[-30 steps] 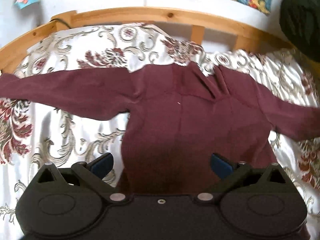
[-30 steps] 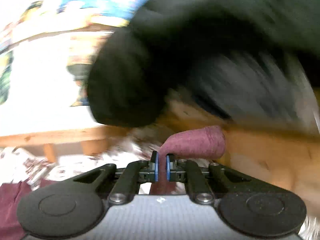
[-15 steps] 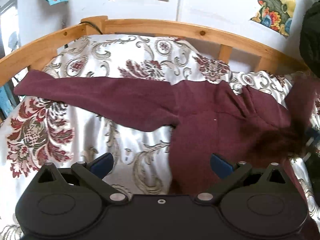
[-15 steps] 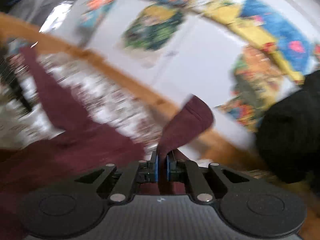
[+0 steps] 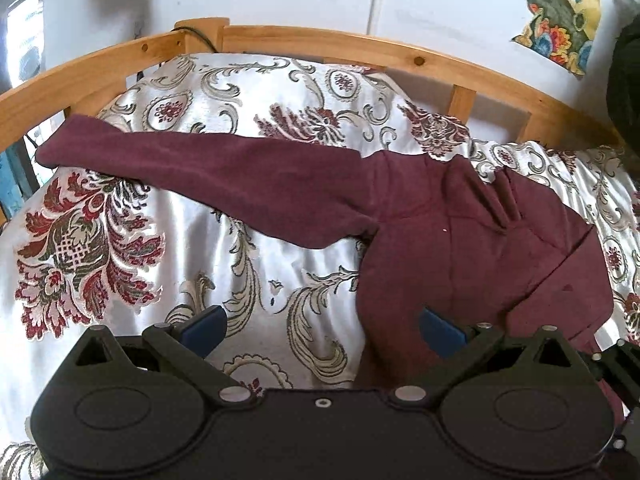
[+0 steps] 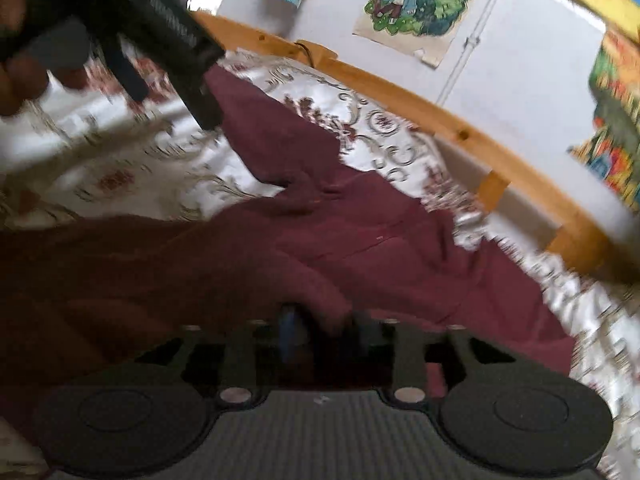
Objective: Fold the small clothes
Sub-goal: 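Lift the held sleeve and lay it across the shirt body, then open the right gripper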
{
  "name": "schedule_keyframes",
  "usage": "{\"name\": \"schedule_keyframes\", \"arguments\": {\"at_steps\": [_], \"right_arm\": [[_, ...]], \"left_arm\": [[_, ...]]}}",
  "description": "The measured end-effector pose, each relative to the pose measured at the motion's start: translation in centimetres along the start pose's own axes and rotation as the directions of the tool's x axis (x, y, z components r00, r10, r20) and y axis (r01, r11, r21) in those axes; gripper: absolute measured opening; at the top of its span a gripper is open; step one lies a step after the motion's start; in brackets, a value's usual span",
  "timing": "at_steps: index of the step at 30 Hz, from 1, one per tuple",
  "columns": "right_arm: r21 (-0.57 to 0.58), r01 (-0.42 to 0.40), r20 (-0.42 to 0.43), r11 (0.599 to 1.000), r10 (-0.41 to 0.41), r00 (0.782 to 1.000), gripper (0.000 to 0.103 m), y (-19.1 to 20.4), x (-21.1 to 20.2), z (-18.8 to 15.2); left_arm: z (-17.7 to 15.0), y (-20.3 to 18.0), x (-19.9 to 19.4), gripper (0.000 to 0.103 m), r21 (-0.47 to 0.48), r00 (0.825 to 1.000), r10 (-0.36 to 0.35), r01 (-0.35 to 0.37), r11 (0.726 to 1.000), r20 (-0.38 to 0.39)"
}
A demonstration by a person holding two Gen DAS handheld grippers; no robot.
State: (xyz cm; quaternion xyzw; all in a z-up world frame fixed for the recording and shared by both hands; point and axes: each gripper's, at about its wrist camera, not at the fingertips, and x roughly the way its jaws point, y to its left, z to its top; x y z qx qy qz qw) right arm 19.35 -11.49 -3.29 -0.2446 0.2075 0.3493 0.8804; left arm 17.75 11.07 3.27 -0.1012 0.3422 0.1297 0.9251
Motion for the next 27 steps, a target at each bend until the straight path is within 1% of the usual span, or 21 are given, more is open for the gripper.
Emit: {"name": "schedule_keyframes", "arguments": {"at_steps": [1, 2, 5, 8, 11, 12, 13, 14, 16, 17, 18, 20, 21, 22, 23, 25, 27], "right_arm": [[0.028, -0.037, 0.001, 0.999, 0.037, 0.999, 0.067, -0.4, -0.5, 0.0], [0.051, -0.067, 0.004, 0.996, 0.067, 0.998, 0.070, -0.9, -0.9, 0.1], [0.074, -0.104, 0.010, 0.992, 0.104, 0.995, 0.071, -1.6, -1.1, 0.6], [0.093, -0.128, 0.008, 0.987, 0.127, 0.992, 0.071, -2.6, 0.1, 1.7], [0.146, -0.179, -0.034, 0.973, 0.186, 0.982, 0.070, -3.9, 2.2, 2.8], [0.167, -0.194, -0.054, 0.967, 0.206, 0.977, 0.068, -4.3, 3.1, 3.0], [0.183, -0.204, -0.071, 0.962, 0.220, 0.973, 0.059, -4.7, 3.6, 3.2], [0.194, -0.217, -0.081, 0.957, 0.236, 0.968, 0.038, -4.9, 3.9, 3.2], [0.177, -0.207, -0.094, 0.962, 0.226, 0.969, 0.014, -5.0, 4.0, 3.3], [0.150, -0.188, -0.084, 0.971, 0.202, 0.976, 0.012, -4.9, 3.5, 3.3], [0.145, -0.163, -0.049, 0.976, 0.172, 0.984, 0.012, -5.0, 2.8, 3.2], [0.190, -0.081, 0.046, 0.978, 0.073, 0.996, 0.012, -5.5, 0.6, 3.1], [0.241, -0.033, 0.116, 0.970, 0.005, 0.993, 0.012, -5.7, -0.9, 2.7], [0.282, -0.015, 0.154, 0.959, -0.030, 0.988, 0.013, -5.7, -1.9, 2.2], [0.303, -0.014, 0.160, 0.953, -0.036, 0.986, 0.014, -5.4, -2.6, 1.5], [0.277, -0.022, 0.120, 0.961, -0.012, 0.993, 0.014, -4.0, -2.9, 0.2], [0.229, -0.059, 0.058, 0.972, 0.047, 0.997, 0.015, -2.6, -2.9, -1.4]], "left_arm": [[0.0, -0.2, -0.1, 0.102, 0.007, 1.000, -0.004, 0.004, 1.000, 0.002], [-0.1, -0.3, -0.1, 0.102, 0.014, 1.000, -0.011, 0.011, 1.000, 0.003], [-0.3, -1.0, 0.0, 0.102, 0.029, 1.000, -0.015, 0.015, 0.999, -0.002], [-0.3, -1.4, 0.1, 0.102, 0.032, 1.000, -0.017, 0.017, 0.999, -0.008], [-0.2, -1.4, 0.0, 0.102, 0.022, 1.000, -0.013, 0.013, 1.000, 0.002], [-0.1, -1.3, 0.0, 0.102, 0.015, 1.000, -0.012, 0.012, 1.000, 0.003], [-0.1, -1.2, 0.0, 0.102, 0.004, 1.000, -0.012, 0.012, 1.000, 0.004], [-0.1, -1.1, 0.0, 0.102, -0.006, 1.000, -0.012, 0.012, 1.000, 0.003], [0.0, -0.9, 0.0, 0.102, -0.025, 1.000, -0.014, 0.014, 1.000, 0.002], [0.0, -0.9, 0.1, 0.102, -0.033, 1.000, -0.016, 0.016, 0.999, 0.001], [0.0, -0.8, 0.1, 0.102, -0.039, 1.000, -0.018, 0.018, 0.999, -0.001], [0.1, -0.9, 0.1, 0.102, -0.041, 1.000, -0.020, 0.020, 0.999, 0.000], [0.0, -1.0, 0.1, 0.102, -0.038, 1.000, -0.021, 0.021, 0.999, 0.004], [0.0, -1.1, 0.0, 0.102, -0.034, 1.000, -0.021, 0.021, 0.999, 0.008], [0.0, -1.2, 0.0, 0.102, -0.031, 1.000, -0.021, 0.021, 0.999, 0.010], [0.0, -1.4, 0.1, 0.102, -0.030, 1.000, -0.023, 0.023, 0.999, 0.005], [-0.1, -1.7, 0.0, 0.102, -0.029, 1.000, -0.029, 0.029, 0.999, 0.000]]}}
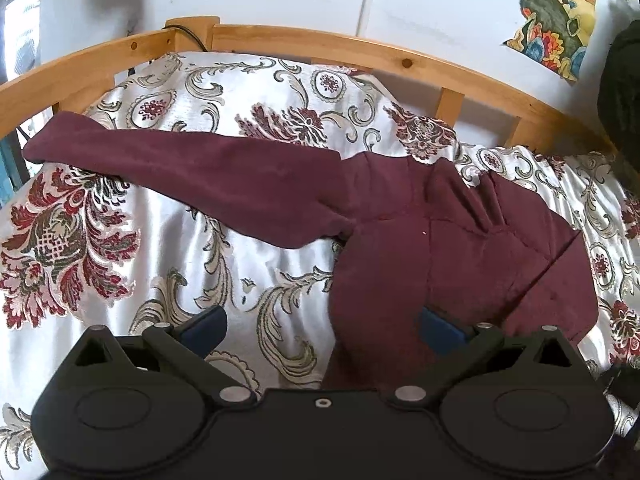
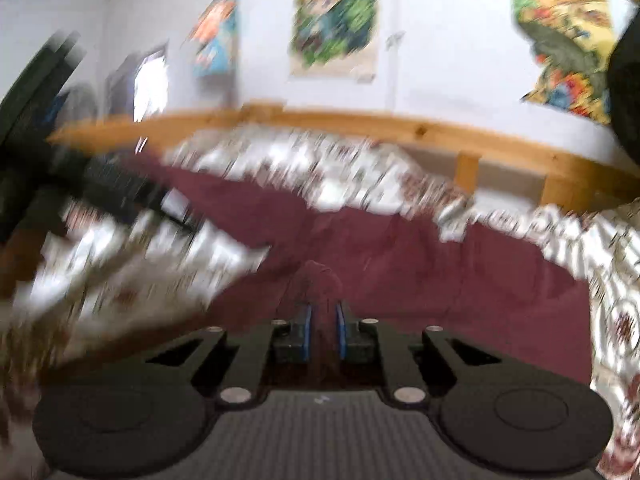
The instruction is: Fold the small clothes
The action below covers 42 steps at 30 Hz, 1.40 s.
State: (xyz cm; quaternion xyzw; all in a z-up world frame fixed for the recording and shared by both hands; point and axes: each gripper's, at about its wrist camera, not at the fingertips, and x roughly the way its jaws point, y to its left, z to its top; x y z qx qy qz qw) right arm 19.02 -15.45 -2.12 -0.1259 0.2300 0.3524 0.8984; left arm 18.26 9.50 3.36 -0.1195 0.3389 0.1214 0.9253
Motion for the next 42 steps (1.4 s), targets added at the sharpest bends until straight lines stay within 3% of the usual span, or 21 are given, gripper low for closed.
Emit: {"name": "schedule_keyframes", "arguments": {"at_steps": [3, 8, 10, 14, 17, 19, 20, 23, 26, 28, 30, 33, 35, 37, 40, 41, 42], "right_arm": [[-0.002, -0.046, -0.058, 0.999, 0.045, 0.997, 0.027, 0.7, -0.3, -1.4], [0.047, -0.145, -0.077, 0.988, 0.148, 0.986, 0.059, 0.7, -1.8, -1.9], [0.067, -0.170, -0.082, 0.983, 0.175, 0.981, 0.065, -0.2, -2.7, -1.9], [0.104, -0.102, -0.085, 0.989, 0.111, 0.990, 0.069, -3.1, -3.6, -2.0], [0.101, 0.019, -0.103, 0.995, -0.009, 0.995, 0.069, -5.4, -3.5, -2.4], [0.148, 0.081, -0.124, 0.986, -0.063, 0.990, 0.069, -7.4, -3.3, -2.9], [0.185, 0.106, -0.130, 0.977, -0.083, 0.988, 0.069, -8.6, -3.3, -3.1], [0.249, 0.157, -0.130, 0.956, -0.128, 0.983, 0.069, -11.2, -3.6, -3.5], [0.285, 0.186, -0.118, 0.940, -0.159, 0.980, 0.069, -12.8, -4.0, -3.6], [0.298, 0.195, -0.114, 0.934, -0.167, 0.979, 0.069, -13.2, -4.2, -3.7], [0.311, 0.199, -0.116, 0.929, -0.171, 0.978, 0.072, -13.5, -4.3, -3.9], [0.308, 0.197, -0.117, 0.931, -0.168, 0.979, 0.074, -13.3, -4.3, -3.9], [0.302, 0.201, -0.117, 0.932, -0.173, 0.978, 0.074, -13.1, -4.2, -3.8], [0.307, 0.202, -0.117, 0.930, -0.174, 0.978, 0.074, -13.1, -4.3, -3.7], [0.314, 0.203, -0.117, 0.928, -0.174, 0.978, 0.074, -13.2, -4.3, -3.7], [0.313, 0.204, -0.118, 0.928, -0.175, 0.978, 0.074, -13.3, -4.3, -3.8], [0.312, 0.206, -0.120, 0.928, -0.177, 0.977, 0.074, -13.3, -4.2, -3.8]], "left_arm": [[-0.1, -0.5, -0.1, 0.102, 0.009, 1.000, -0.007, 0.007, 1.000, 0.000], [-0.2, -2.0, 0.3, 0.102, 0.024, 1.000, -0.030, 0.030, 0.999, -0.009], [-0.3, -2.9, 0.7, 0.102, 0.044, 0.999, -0.038, 0.039, 0.998, -0.018], [-1.0, -4.5, 2.1, 0.102, 0.057, 0.992, -0.097, 0.102, 0.993, -0.081], [-1.9, -4.6, 2.7, 0.102, -0.023, 0.963, -0.244, 0.243, 0.970, -0.113], [-2.4, -4.8, 2.6, 0.102, -0.041, 0.919, -0.381, 0.379, 0.924, -0.103], [-2.5, -5.3, 2.5, 0.102, -0.001, 0.908, -0.406, 0.408, 0.913, -0.100], [-3.6, -7.7, 3.0, 0.102, 0.218, 0.902, -0.400, 0.428, 0.877, -0.164], [-4.9, -9.4, 3.8, 0.087, 0.365, 0.922, -0.341, 0.385, 0.848, -0.182], [-5.3, -10.0, 4.1, 0.074, 0.397, 0.921, -0.340, 0.388, 0.832, -0.189], [-5.3, -10.8, 4.4, 0.026, 0.440, 0.925, -0.326, 0.381, 0.814, -0.197], [-4.7, -11.4, 3.0, 0.012, 0.508, 0.943, -0.318, 0.322, 0.799, -0.097], [-4.8, -12.3, 0.5, 0.012, 0.624, 0.946, -0.319, 0.212, 0.752, 0.063], [-5.5, -13.2, -1.4, 0.012, 0.744, 0.927, -0.331, 0.097, 0.661, 0.173], [-7.4, -14.2, -3.1, 0.012, 0.882, 0.900, -0.376, -0.017, 0.471, 0.218], [-8.2, -14.3, -3.2, 0.013, 0.908, 0.902, -0.381, -0.025, 0.419, 0.201], [-8.9, -14.1, -3.1, 0.013, 0.920, 0.908, -0.381, -0.015, 0.391, 0.177]]}}
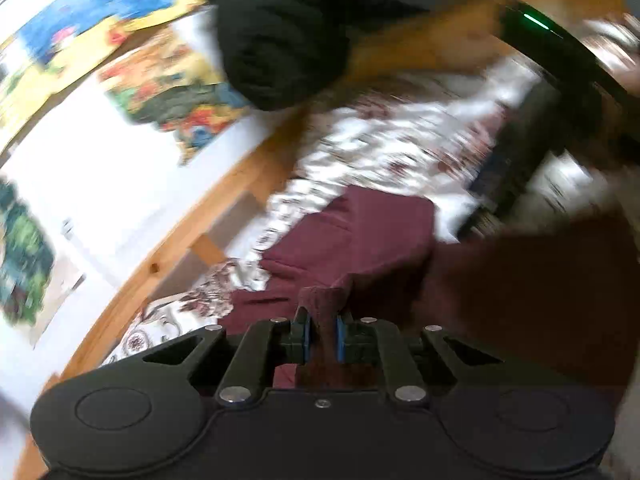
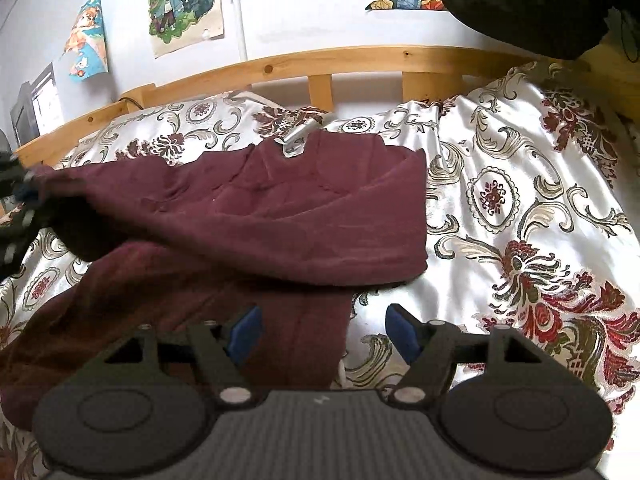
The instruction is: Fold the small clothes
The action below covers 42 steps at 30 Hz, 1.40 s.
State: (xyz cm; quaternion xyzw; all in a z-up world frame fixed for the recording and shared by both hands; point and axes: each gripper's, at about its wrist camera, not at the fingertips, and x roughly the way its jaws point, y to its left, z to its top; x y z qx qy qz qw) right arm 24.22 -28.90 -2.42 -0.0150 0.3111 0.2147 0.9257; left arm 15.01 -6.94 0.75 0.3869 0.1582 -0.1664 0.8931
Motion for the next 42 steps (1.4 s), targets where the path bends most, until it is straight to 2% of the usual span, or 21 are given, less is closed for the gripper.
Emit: {"name": "schedule_keyframes", "arguments": {"at_steps": [4, 5, 7, 10, 11, 12, 14, 17, 20, 22, 24, 25, 27, 28, 30, 31, 32, 34, 36, 40, 42], "right_arm": [[0.001, 0.007, -0.011, 1.000, -0.007, 1.000, 0.074, -0.1, 0.2, -0.1], [0.003, 0.007, -0.015, 1.000, -0.007, 1.000, 0.075, -0.2, 0.3, -0.1], [0.009, 0.008, -0.023, 1.000, -0.008, 1.000, 0.075, -0.2, 0.4, -0.2], [0.020, 0.016, -0.022, 1.000, -0.016, 1.000, 0.077, -0.5, 0.7, -0.3], [0.025, 0.021, -0.016, 0.999, -0.020, 1.000, 0.079, -0.8, 0.9, -0.4], [0.028, 0.026, -0.009, 0.999, -0.026, 1.000, 0.080, -1.0, 1.0, -0.4], [0.037, 0.048, 0.020, 0.998, -0.049, 0.999, 0.080, -1.8, 1.6, -0.5], [0.038, 0.079, 0.053, 0.996, -0.081, 0.995, 0.080, -3.0, 2.7, -0.4], [0.046, 0.081, 0.055, 0.996, -0.084, 0.995, 0.080, -4.2, 4.1, 0.3], [0.041, 0.076, 0.075, 0.996, -0.079, 0.994, 0.080, -4.8, 5.1, 1.4], [0.039, 0.061, 0.102, 0.997, -0.065, 0.993, 0.079, -5.4, 6.7, 3.1], [0.041, 0.057, 0.105, 0.998, -0.061, 0.993, 0.077, -5.6, 7.4, 3.8], [0.066, 0.056, 0.083, 0.996, -0.061, 0.995, 0.070, -6.3, 9.3, 5.4], [0.085, 0.058, 0.067, 0.995, -0.064, 0.996, 0.062, -6.6, 10.0, 5.8], [0.115, 0.043, 0.034, 0.992, -0.048, 0.998, 0.048, -7.4, 11.2, 6.5], [0.120, 0.042, 0.028, 0.992, -0.046, 0.999, 0.022, -7.7, 11.4, 6.6], [0.128, 0.053, 0.024, 0.990, -0.056, 0.998, 0.009, -8.0, 11.5, 6.9], [0.147, 0.068, 0.047, 0.987, -0.075, 0.996, 0.008, -8.7, 11.0, 7.4], [0.163, 0.090, 0.064, 0.983, -0.101, 0.993, 0.008, -9.5, 10.8, 7.7], [0.196, 0.117, -0.015, 0.974, -0.116, 0.993, 0.009, -10.5, 12.9, 6.9], [0.231, 0.115, 0.003, 0.966, -0.119, 0.993, 0.014, -10.6, 12.2, 6.6]], "left_arm": [[-2.0, -1.5, 0.6, 0.022, -0.003, 0.990, -0.102, 0.102, 0.995, -0.095], [-2.6, -1.7, 0.8, 0.028, -0.009, 0.984, -0.128, 0.128, 0.992, -0.122], [-3.4, -1.8, 1.0, 0.034, -0.028, 0.970, -0.186, 0.184, 0.983, -0.159], [-4.6, -1.2, 0.8, 0.061, -0.111, 0.940, -0.280, 0.262, 0.959, -0.198], [-4.9, -0.9, 0.6, 0.076, -0.151, 0.930, -0.306, 0.279, 0.948, -0.204], [-5.4, -0.7, 0.2, 0.081, -0.187, 0.926, -0.320, 0.284, 0.940, -0.202], [-5.8, 0.4, -0.4, 0.081, -0.290, 0.915, -0.352, 0.289, 0.912, -0.196], [-6.8, 2.6, -0.9, 0.090, -0.476, 0.905, -0.393, 0.277, 0.835, -0.162], [-7.6, 4.7, -0.9, 0.092, -0.596, 0.923, -0.362, 0.217, 0.773, -0.133], [-7.8, 5.4, 0.0, 0.092, -0.639, 0.934, -0.324, 0.159, 0.753, -0.149], [-7.8, 5.2, 1.8, 0.091, -0.647, 0.936, -0.280, 0.079, 0.759, -0.215], [-8.0, 4.8, 2.8, 0.090, -0.645, 0.926, -0.274, 0.046, 0.763, -0.258], [-8.5, 4.1, 4.4, 0.086, -0.640, 0.907, -0.289, 0.028, 0.768, -0.306], [-8.6, 3.6, 4.6, 0.086, -0.629, 0.904, -0.297, 0.041, 0.777, -0.308], [-8.5, 2.7, 4.6, 0.087, -0.584, 0.914, -0.278, 0.057, 0.810, -0.297], [-8.4, 2.4, 4.6, 0.087, -0.566, 0.918, -0.269, 0.062, 0.822, -0.290], [-8.2, 2.2, 4.7, 0.087, -0.556, 0.921, -0.267, 0.069, 0.828, -0.284], [-7.6, 2.1, 4.9, 0.086, -0.553, 0.925, -0.269, 0.081, 0.829, -0.267], [-7.1, 2.1, 6.0, 0.086, -0.554, 0.922, -0.279, 0.090, 0.828, -0.267], [-7.3, 2.0, 7.3, 0.088, -0.572, 0.913, -0.295, 0.086, 0.816, -0.283], [-7.5, 2.1, 6.9, 0.088, -0.592, 0.914, -0.292, 0.074, 0.802, -0.282]]}}
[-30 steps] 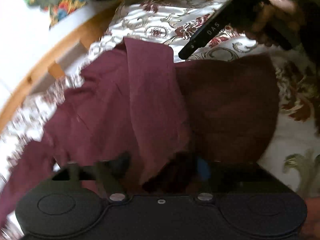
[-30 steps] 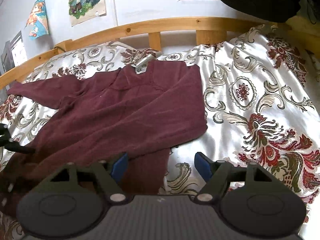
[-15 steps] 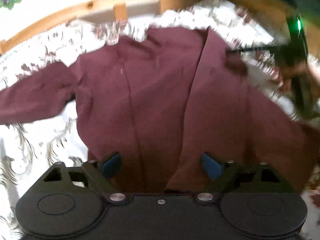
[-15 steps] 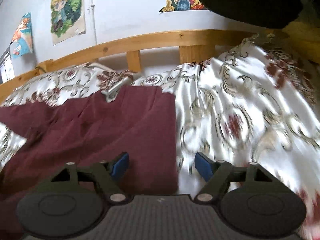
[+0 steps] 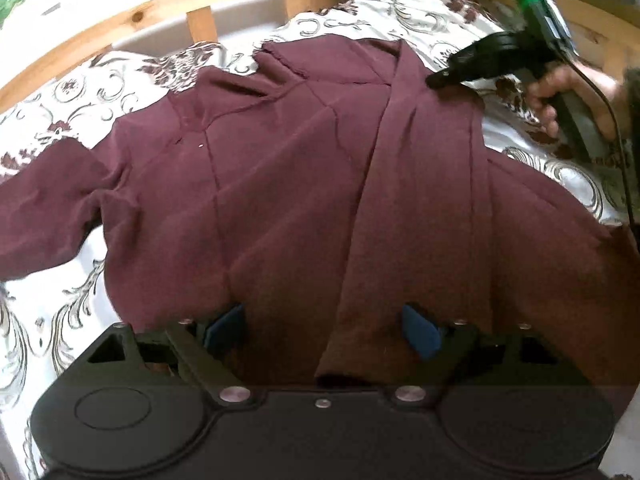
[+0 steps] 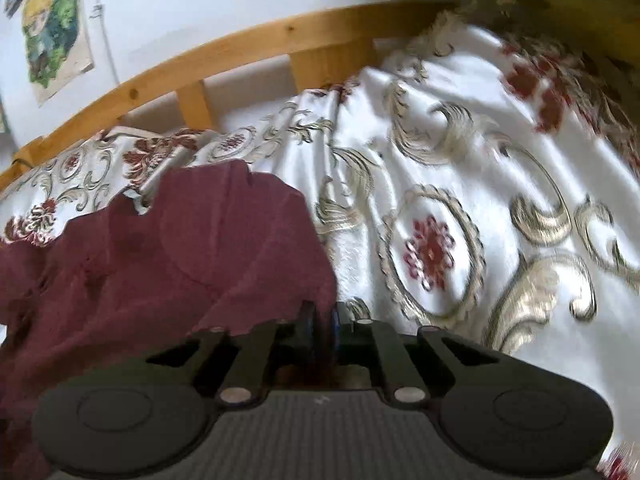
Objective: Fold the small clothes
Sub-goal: 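Reach the left gripper to the other sleeve cuff and grasp it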
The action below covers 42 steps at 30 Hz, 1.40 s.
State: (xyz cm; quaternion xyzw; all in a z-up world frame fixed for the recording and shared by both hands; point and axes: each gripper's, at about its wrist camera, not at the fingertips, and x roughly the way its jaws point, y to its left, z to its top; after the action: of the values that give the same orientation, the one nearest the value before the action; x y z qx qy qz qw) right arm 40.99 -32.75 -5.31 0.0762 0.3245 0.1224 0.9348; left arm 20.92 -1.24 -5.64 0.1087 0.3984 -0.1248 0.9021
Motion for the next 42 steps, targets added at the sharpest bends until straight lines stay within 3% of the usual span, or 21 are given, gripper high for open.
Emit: {"name": "schedule_keyframes", "arguments": {"at_steps": [2, 7, 11, 14, 15, 17, 20, 21, 24, 27, 31, 34, 36, 38, 40, 42], "right_arm": [[-0.017, 0.022, 0.023, 1.000, -0.021, 1.000, 0.030, 0.3, -1.6, -0.4], [-0.173, 0.109, 0.013, 0.979, -0.108, 0.994, 0.052, 1.2, -4.6, -3.4], [-0.262, 0.206, 0.006, 0.943, -0.212, 0.977, 0.062, 2.5, -4.0, -5.0], [-0.245, 0.243, 0.010, 0.939, -0.248, 0.969, 0.065, 3.3, -4.4, -4.9], [-0.227, 0.235, 0.014, 0.945, -0.238, 0.971, 0.065, 3.5, -5.0, -4.8], [-0.220, 0.205, 0.026, 0.954, -0.204, 0.979, 0.077, 4.0, -6.2, -4.6], [-0.196, 0.137, 0.028, 0.971, -0.134, 0.991, 0.090, 5.3, -9.2, -5.5], [-0.173, 0.109, 0.022, 0.979, -0.107, 0.994, 0.092, 5.6, -10.2, -5.9], [-0.038, 0.049, 0.033, 0.998, -0.047, 0.998, 0.103, 6.4, -13.6, -7.6], [0.010, -0.007, -0.016, 1.000, 0.007, 1.000, 0.103, 7.3, -15.0, -8.9], [-0.014, 0.010, 0.003, 1.000, -0.010, 1.000, 0.103, 9.3, -16.2, -10.3], [-0.022, -0.044, 0.030, 0.999, 0.045, 0.999, 0.103, 10.7, -15.4, -11.3], [-0.072, -0.074, 0.042, 0.995, 0.077, 0.996, 0.103, 11.6, -14.6, -11.7], [-0.100, -0.091, 0.042, 0.991, 0.095, 0.995, 0.103, 12.1, -14.2, -12.2], [-0.104, -0.105, 0.042, 0.989, 0.110, 0.993, 0.103, 11.9, -14.0, -12.4], [-0.089, -0.092, 0.039, 0.992, 0.096, 0.995, 0.103, 11.5, -13.6, -12.6]], "left_arm": [[-0.2, 0.4, -0.5, 0.089, -0.027, 1.000, -0.009, 0.009, 1.000, -0.001], [-1.2, 0.9, -1.3, 0.090, -0.063, 1.000, -0.011, 0.011, 0.998, -0.009], [-1.4, 1.4, -2.0, 0.093, -0.138, 1.000, -0.030, 0.029, 0.990, -0.005], [-1.4, 2.7, -3.6, 0.100, -0.246, 0.996, -0.064, 0.076, 0.966, 0.055], [-1.4, 3.2, -4.3, 0.101, -0.273, 0.996, -0.051, 0.070, 0.960, 0.076], [-1.5, 4.4, -5.8, 0.102, -0.307, 0.994, -0.004, 0.038, 0.951, 0.111], [-1.7, 7.0, -7.7, 0.102, -0.328, 0.982, 0.139, -0.089, 0.940, 0.132], [-1.9, 7.9, -8.2, 0.102, -0.340, 0.971, 0.203, -0.152, 0.928, 0.122], [-2.5, 11.1, -9.7, 0.102, -0.376, 0.917, 0.392, -0.340, 0.862, 0.068], [-2.5, 14.4, -11.0, 0.102, -0.322, 0.835, 0.549, -0.511, 0.797, 0.036], [-1.3, 19.2, -11.0, 0.102, -0.127, 0.709, 0.705, -0.698, 0.704, 0.012], [0.4, 22.2, -9.6, 0.102, 0.056, 0.667, 0.745, -0.744, 0.666, -0.004], [1.5, 23.7, -8.5, 0.100, 0.165, 0.674, 0.739, -0.728, 0.665, -0.005], [2.2, 25.7, -7.8, 0.096, 0.217, 0.726, 0.685, -0.660, 0.719, -0.063], [2.9, 27.9, -7.0, 0.089, 0.209, 0.766, 0.620, -0.587, 0.782, -0.171], [3.1, 29.2, -6.4, 0.087, 0.227, 0.771, 0.596, -0.554, 0.801, -0.225]]}}
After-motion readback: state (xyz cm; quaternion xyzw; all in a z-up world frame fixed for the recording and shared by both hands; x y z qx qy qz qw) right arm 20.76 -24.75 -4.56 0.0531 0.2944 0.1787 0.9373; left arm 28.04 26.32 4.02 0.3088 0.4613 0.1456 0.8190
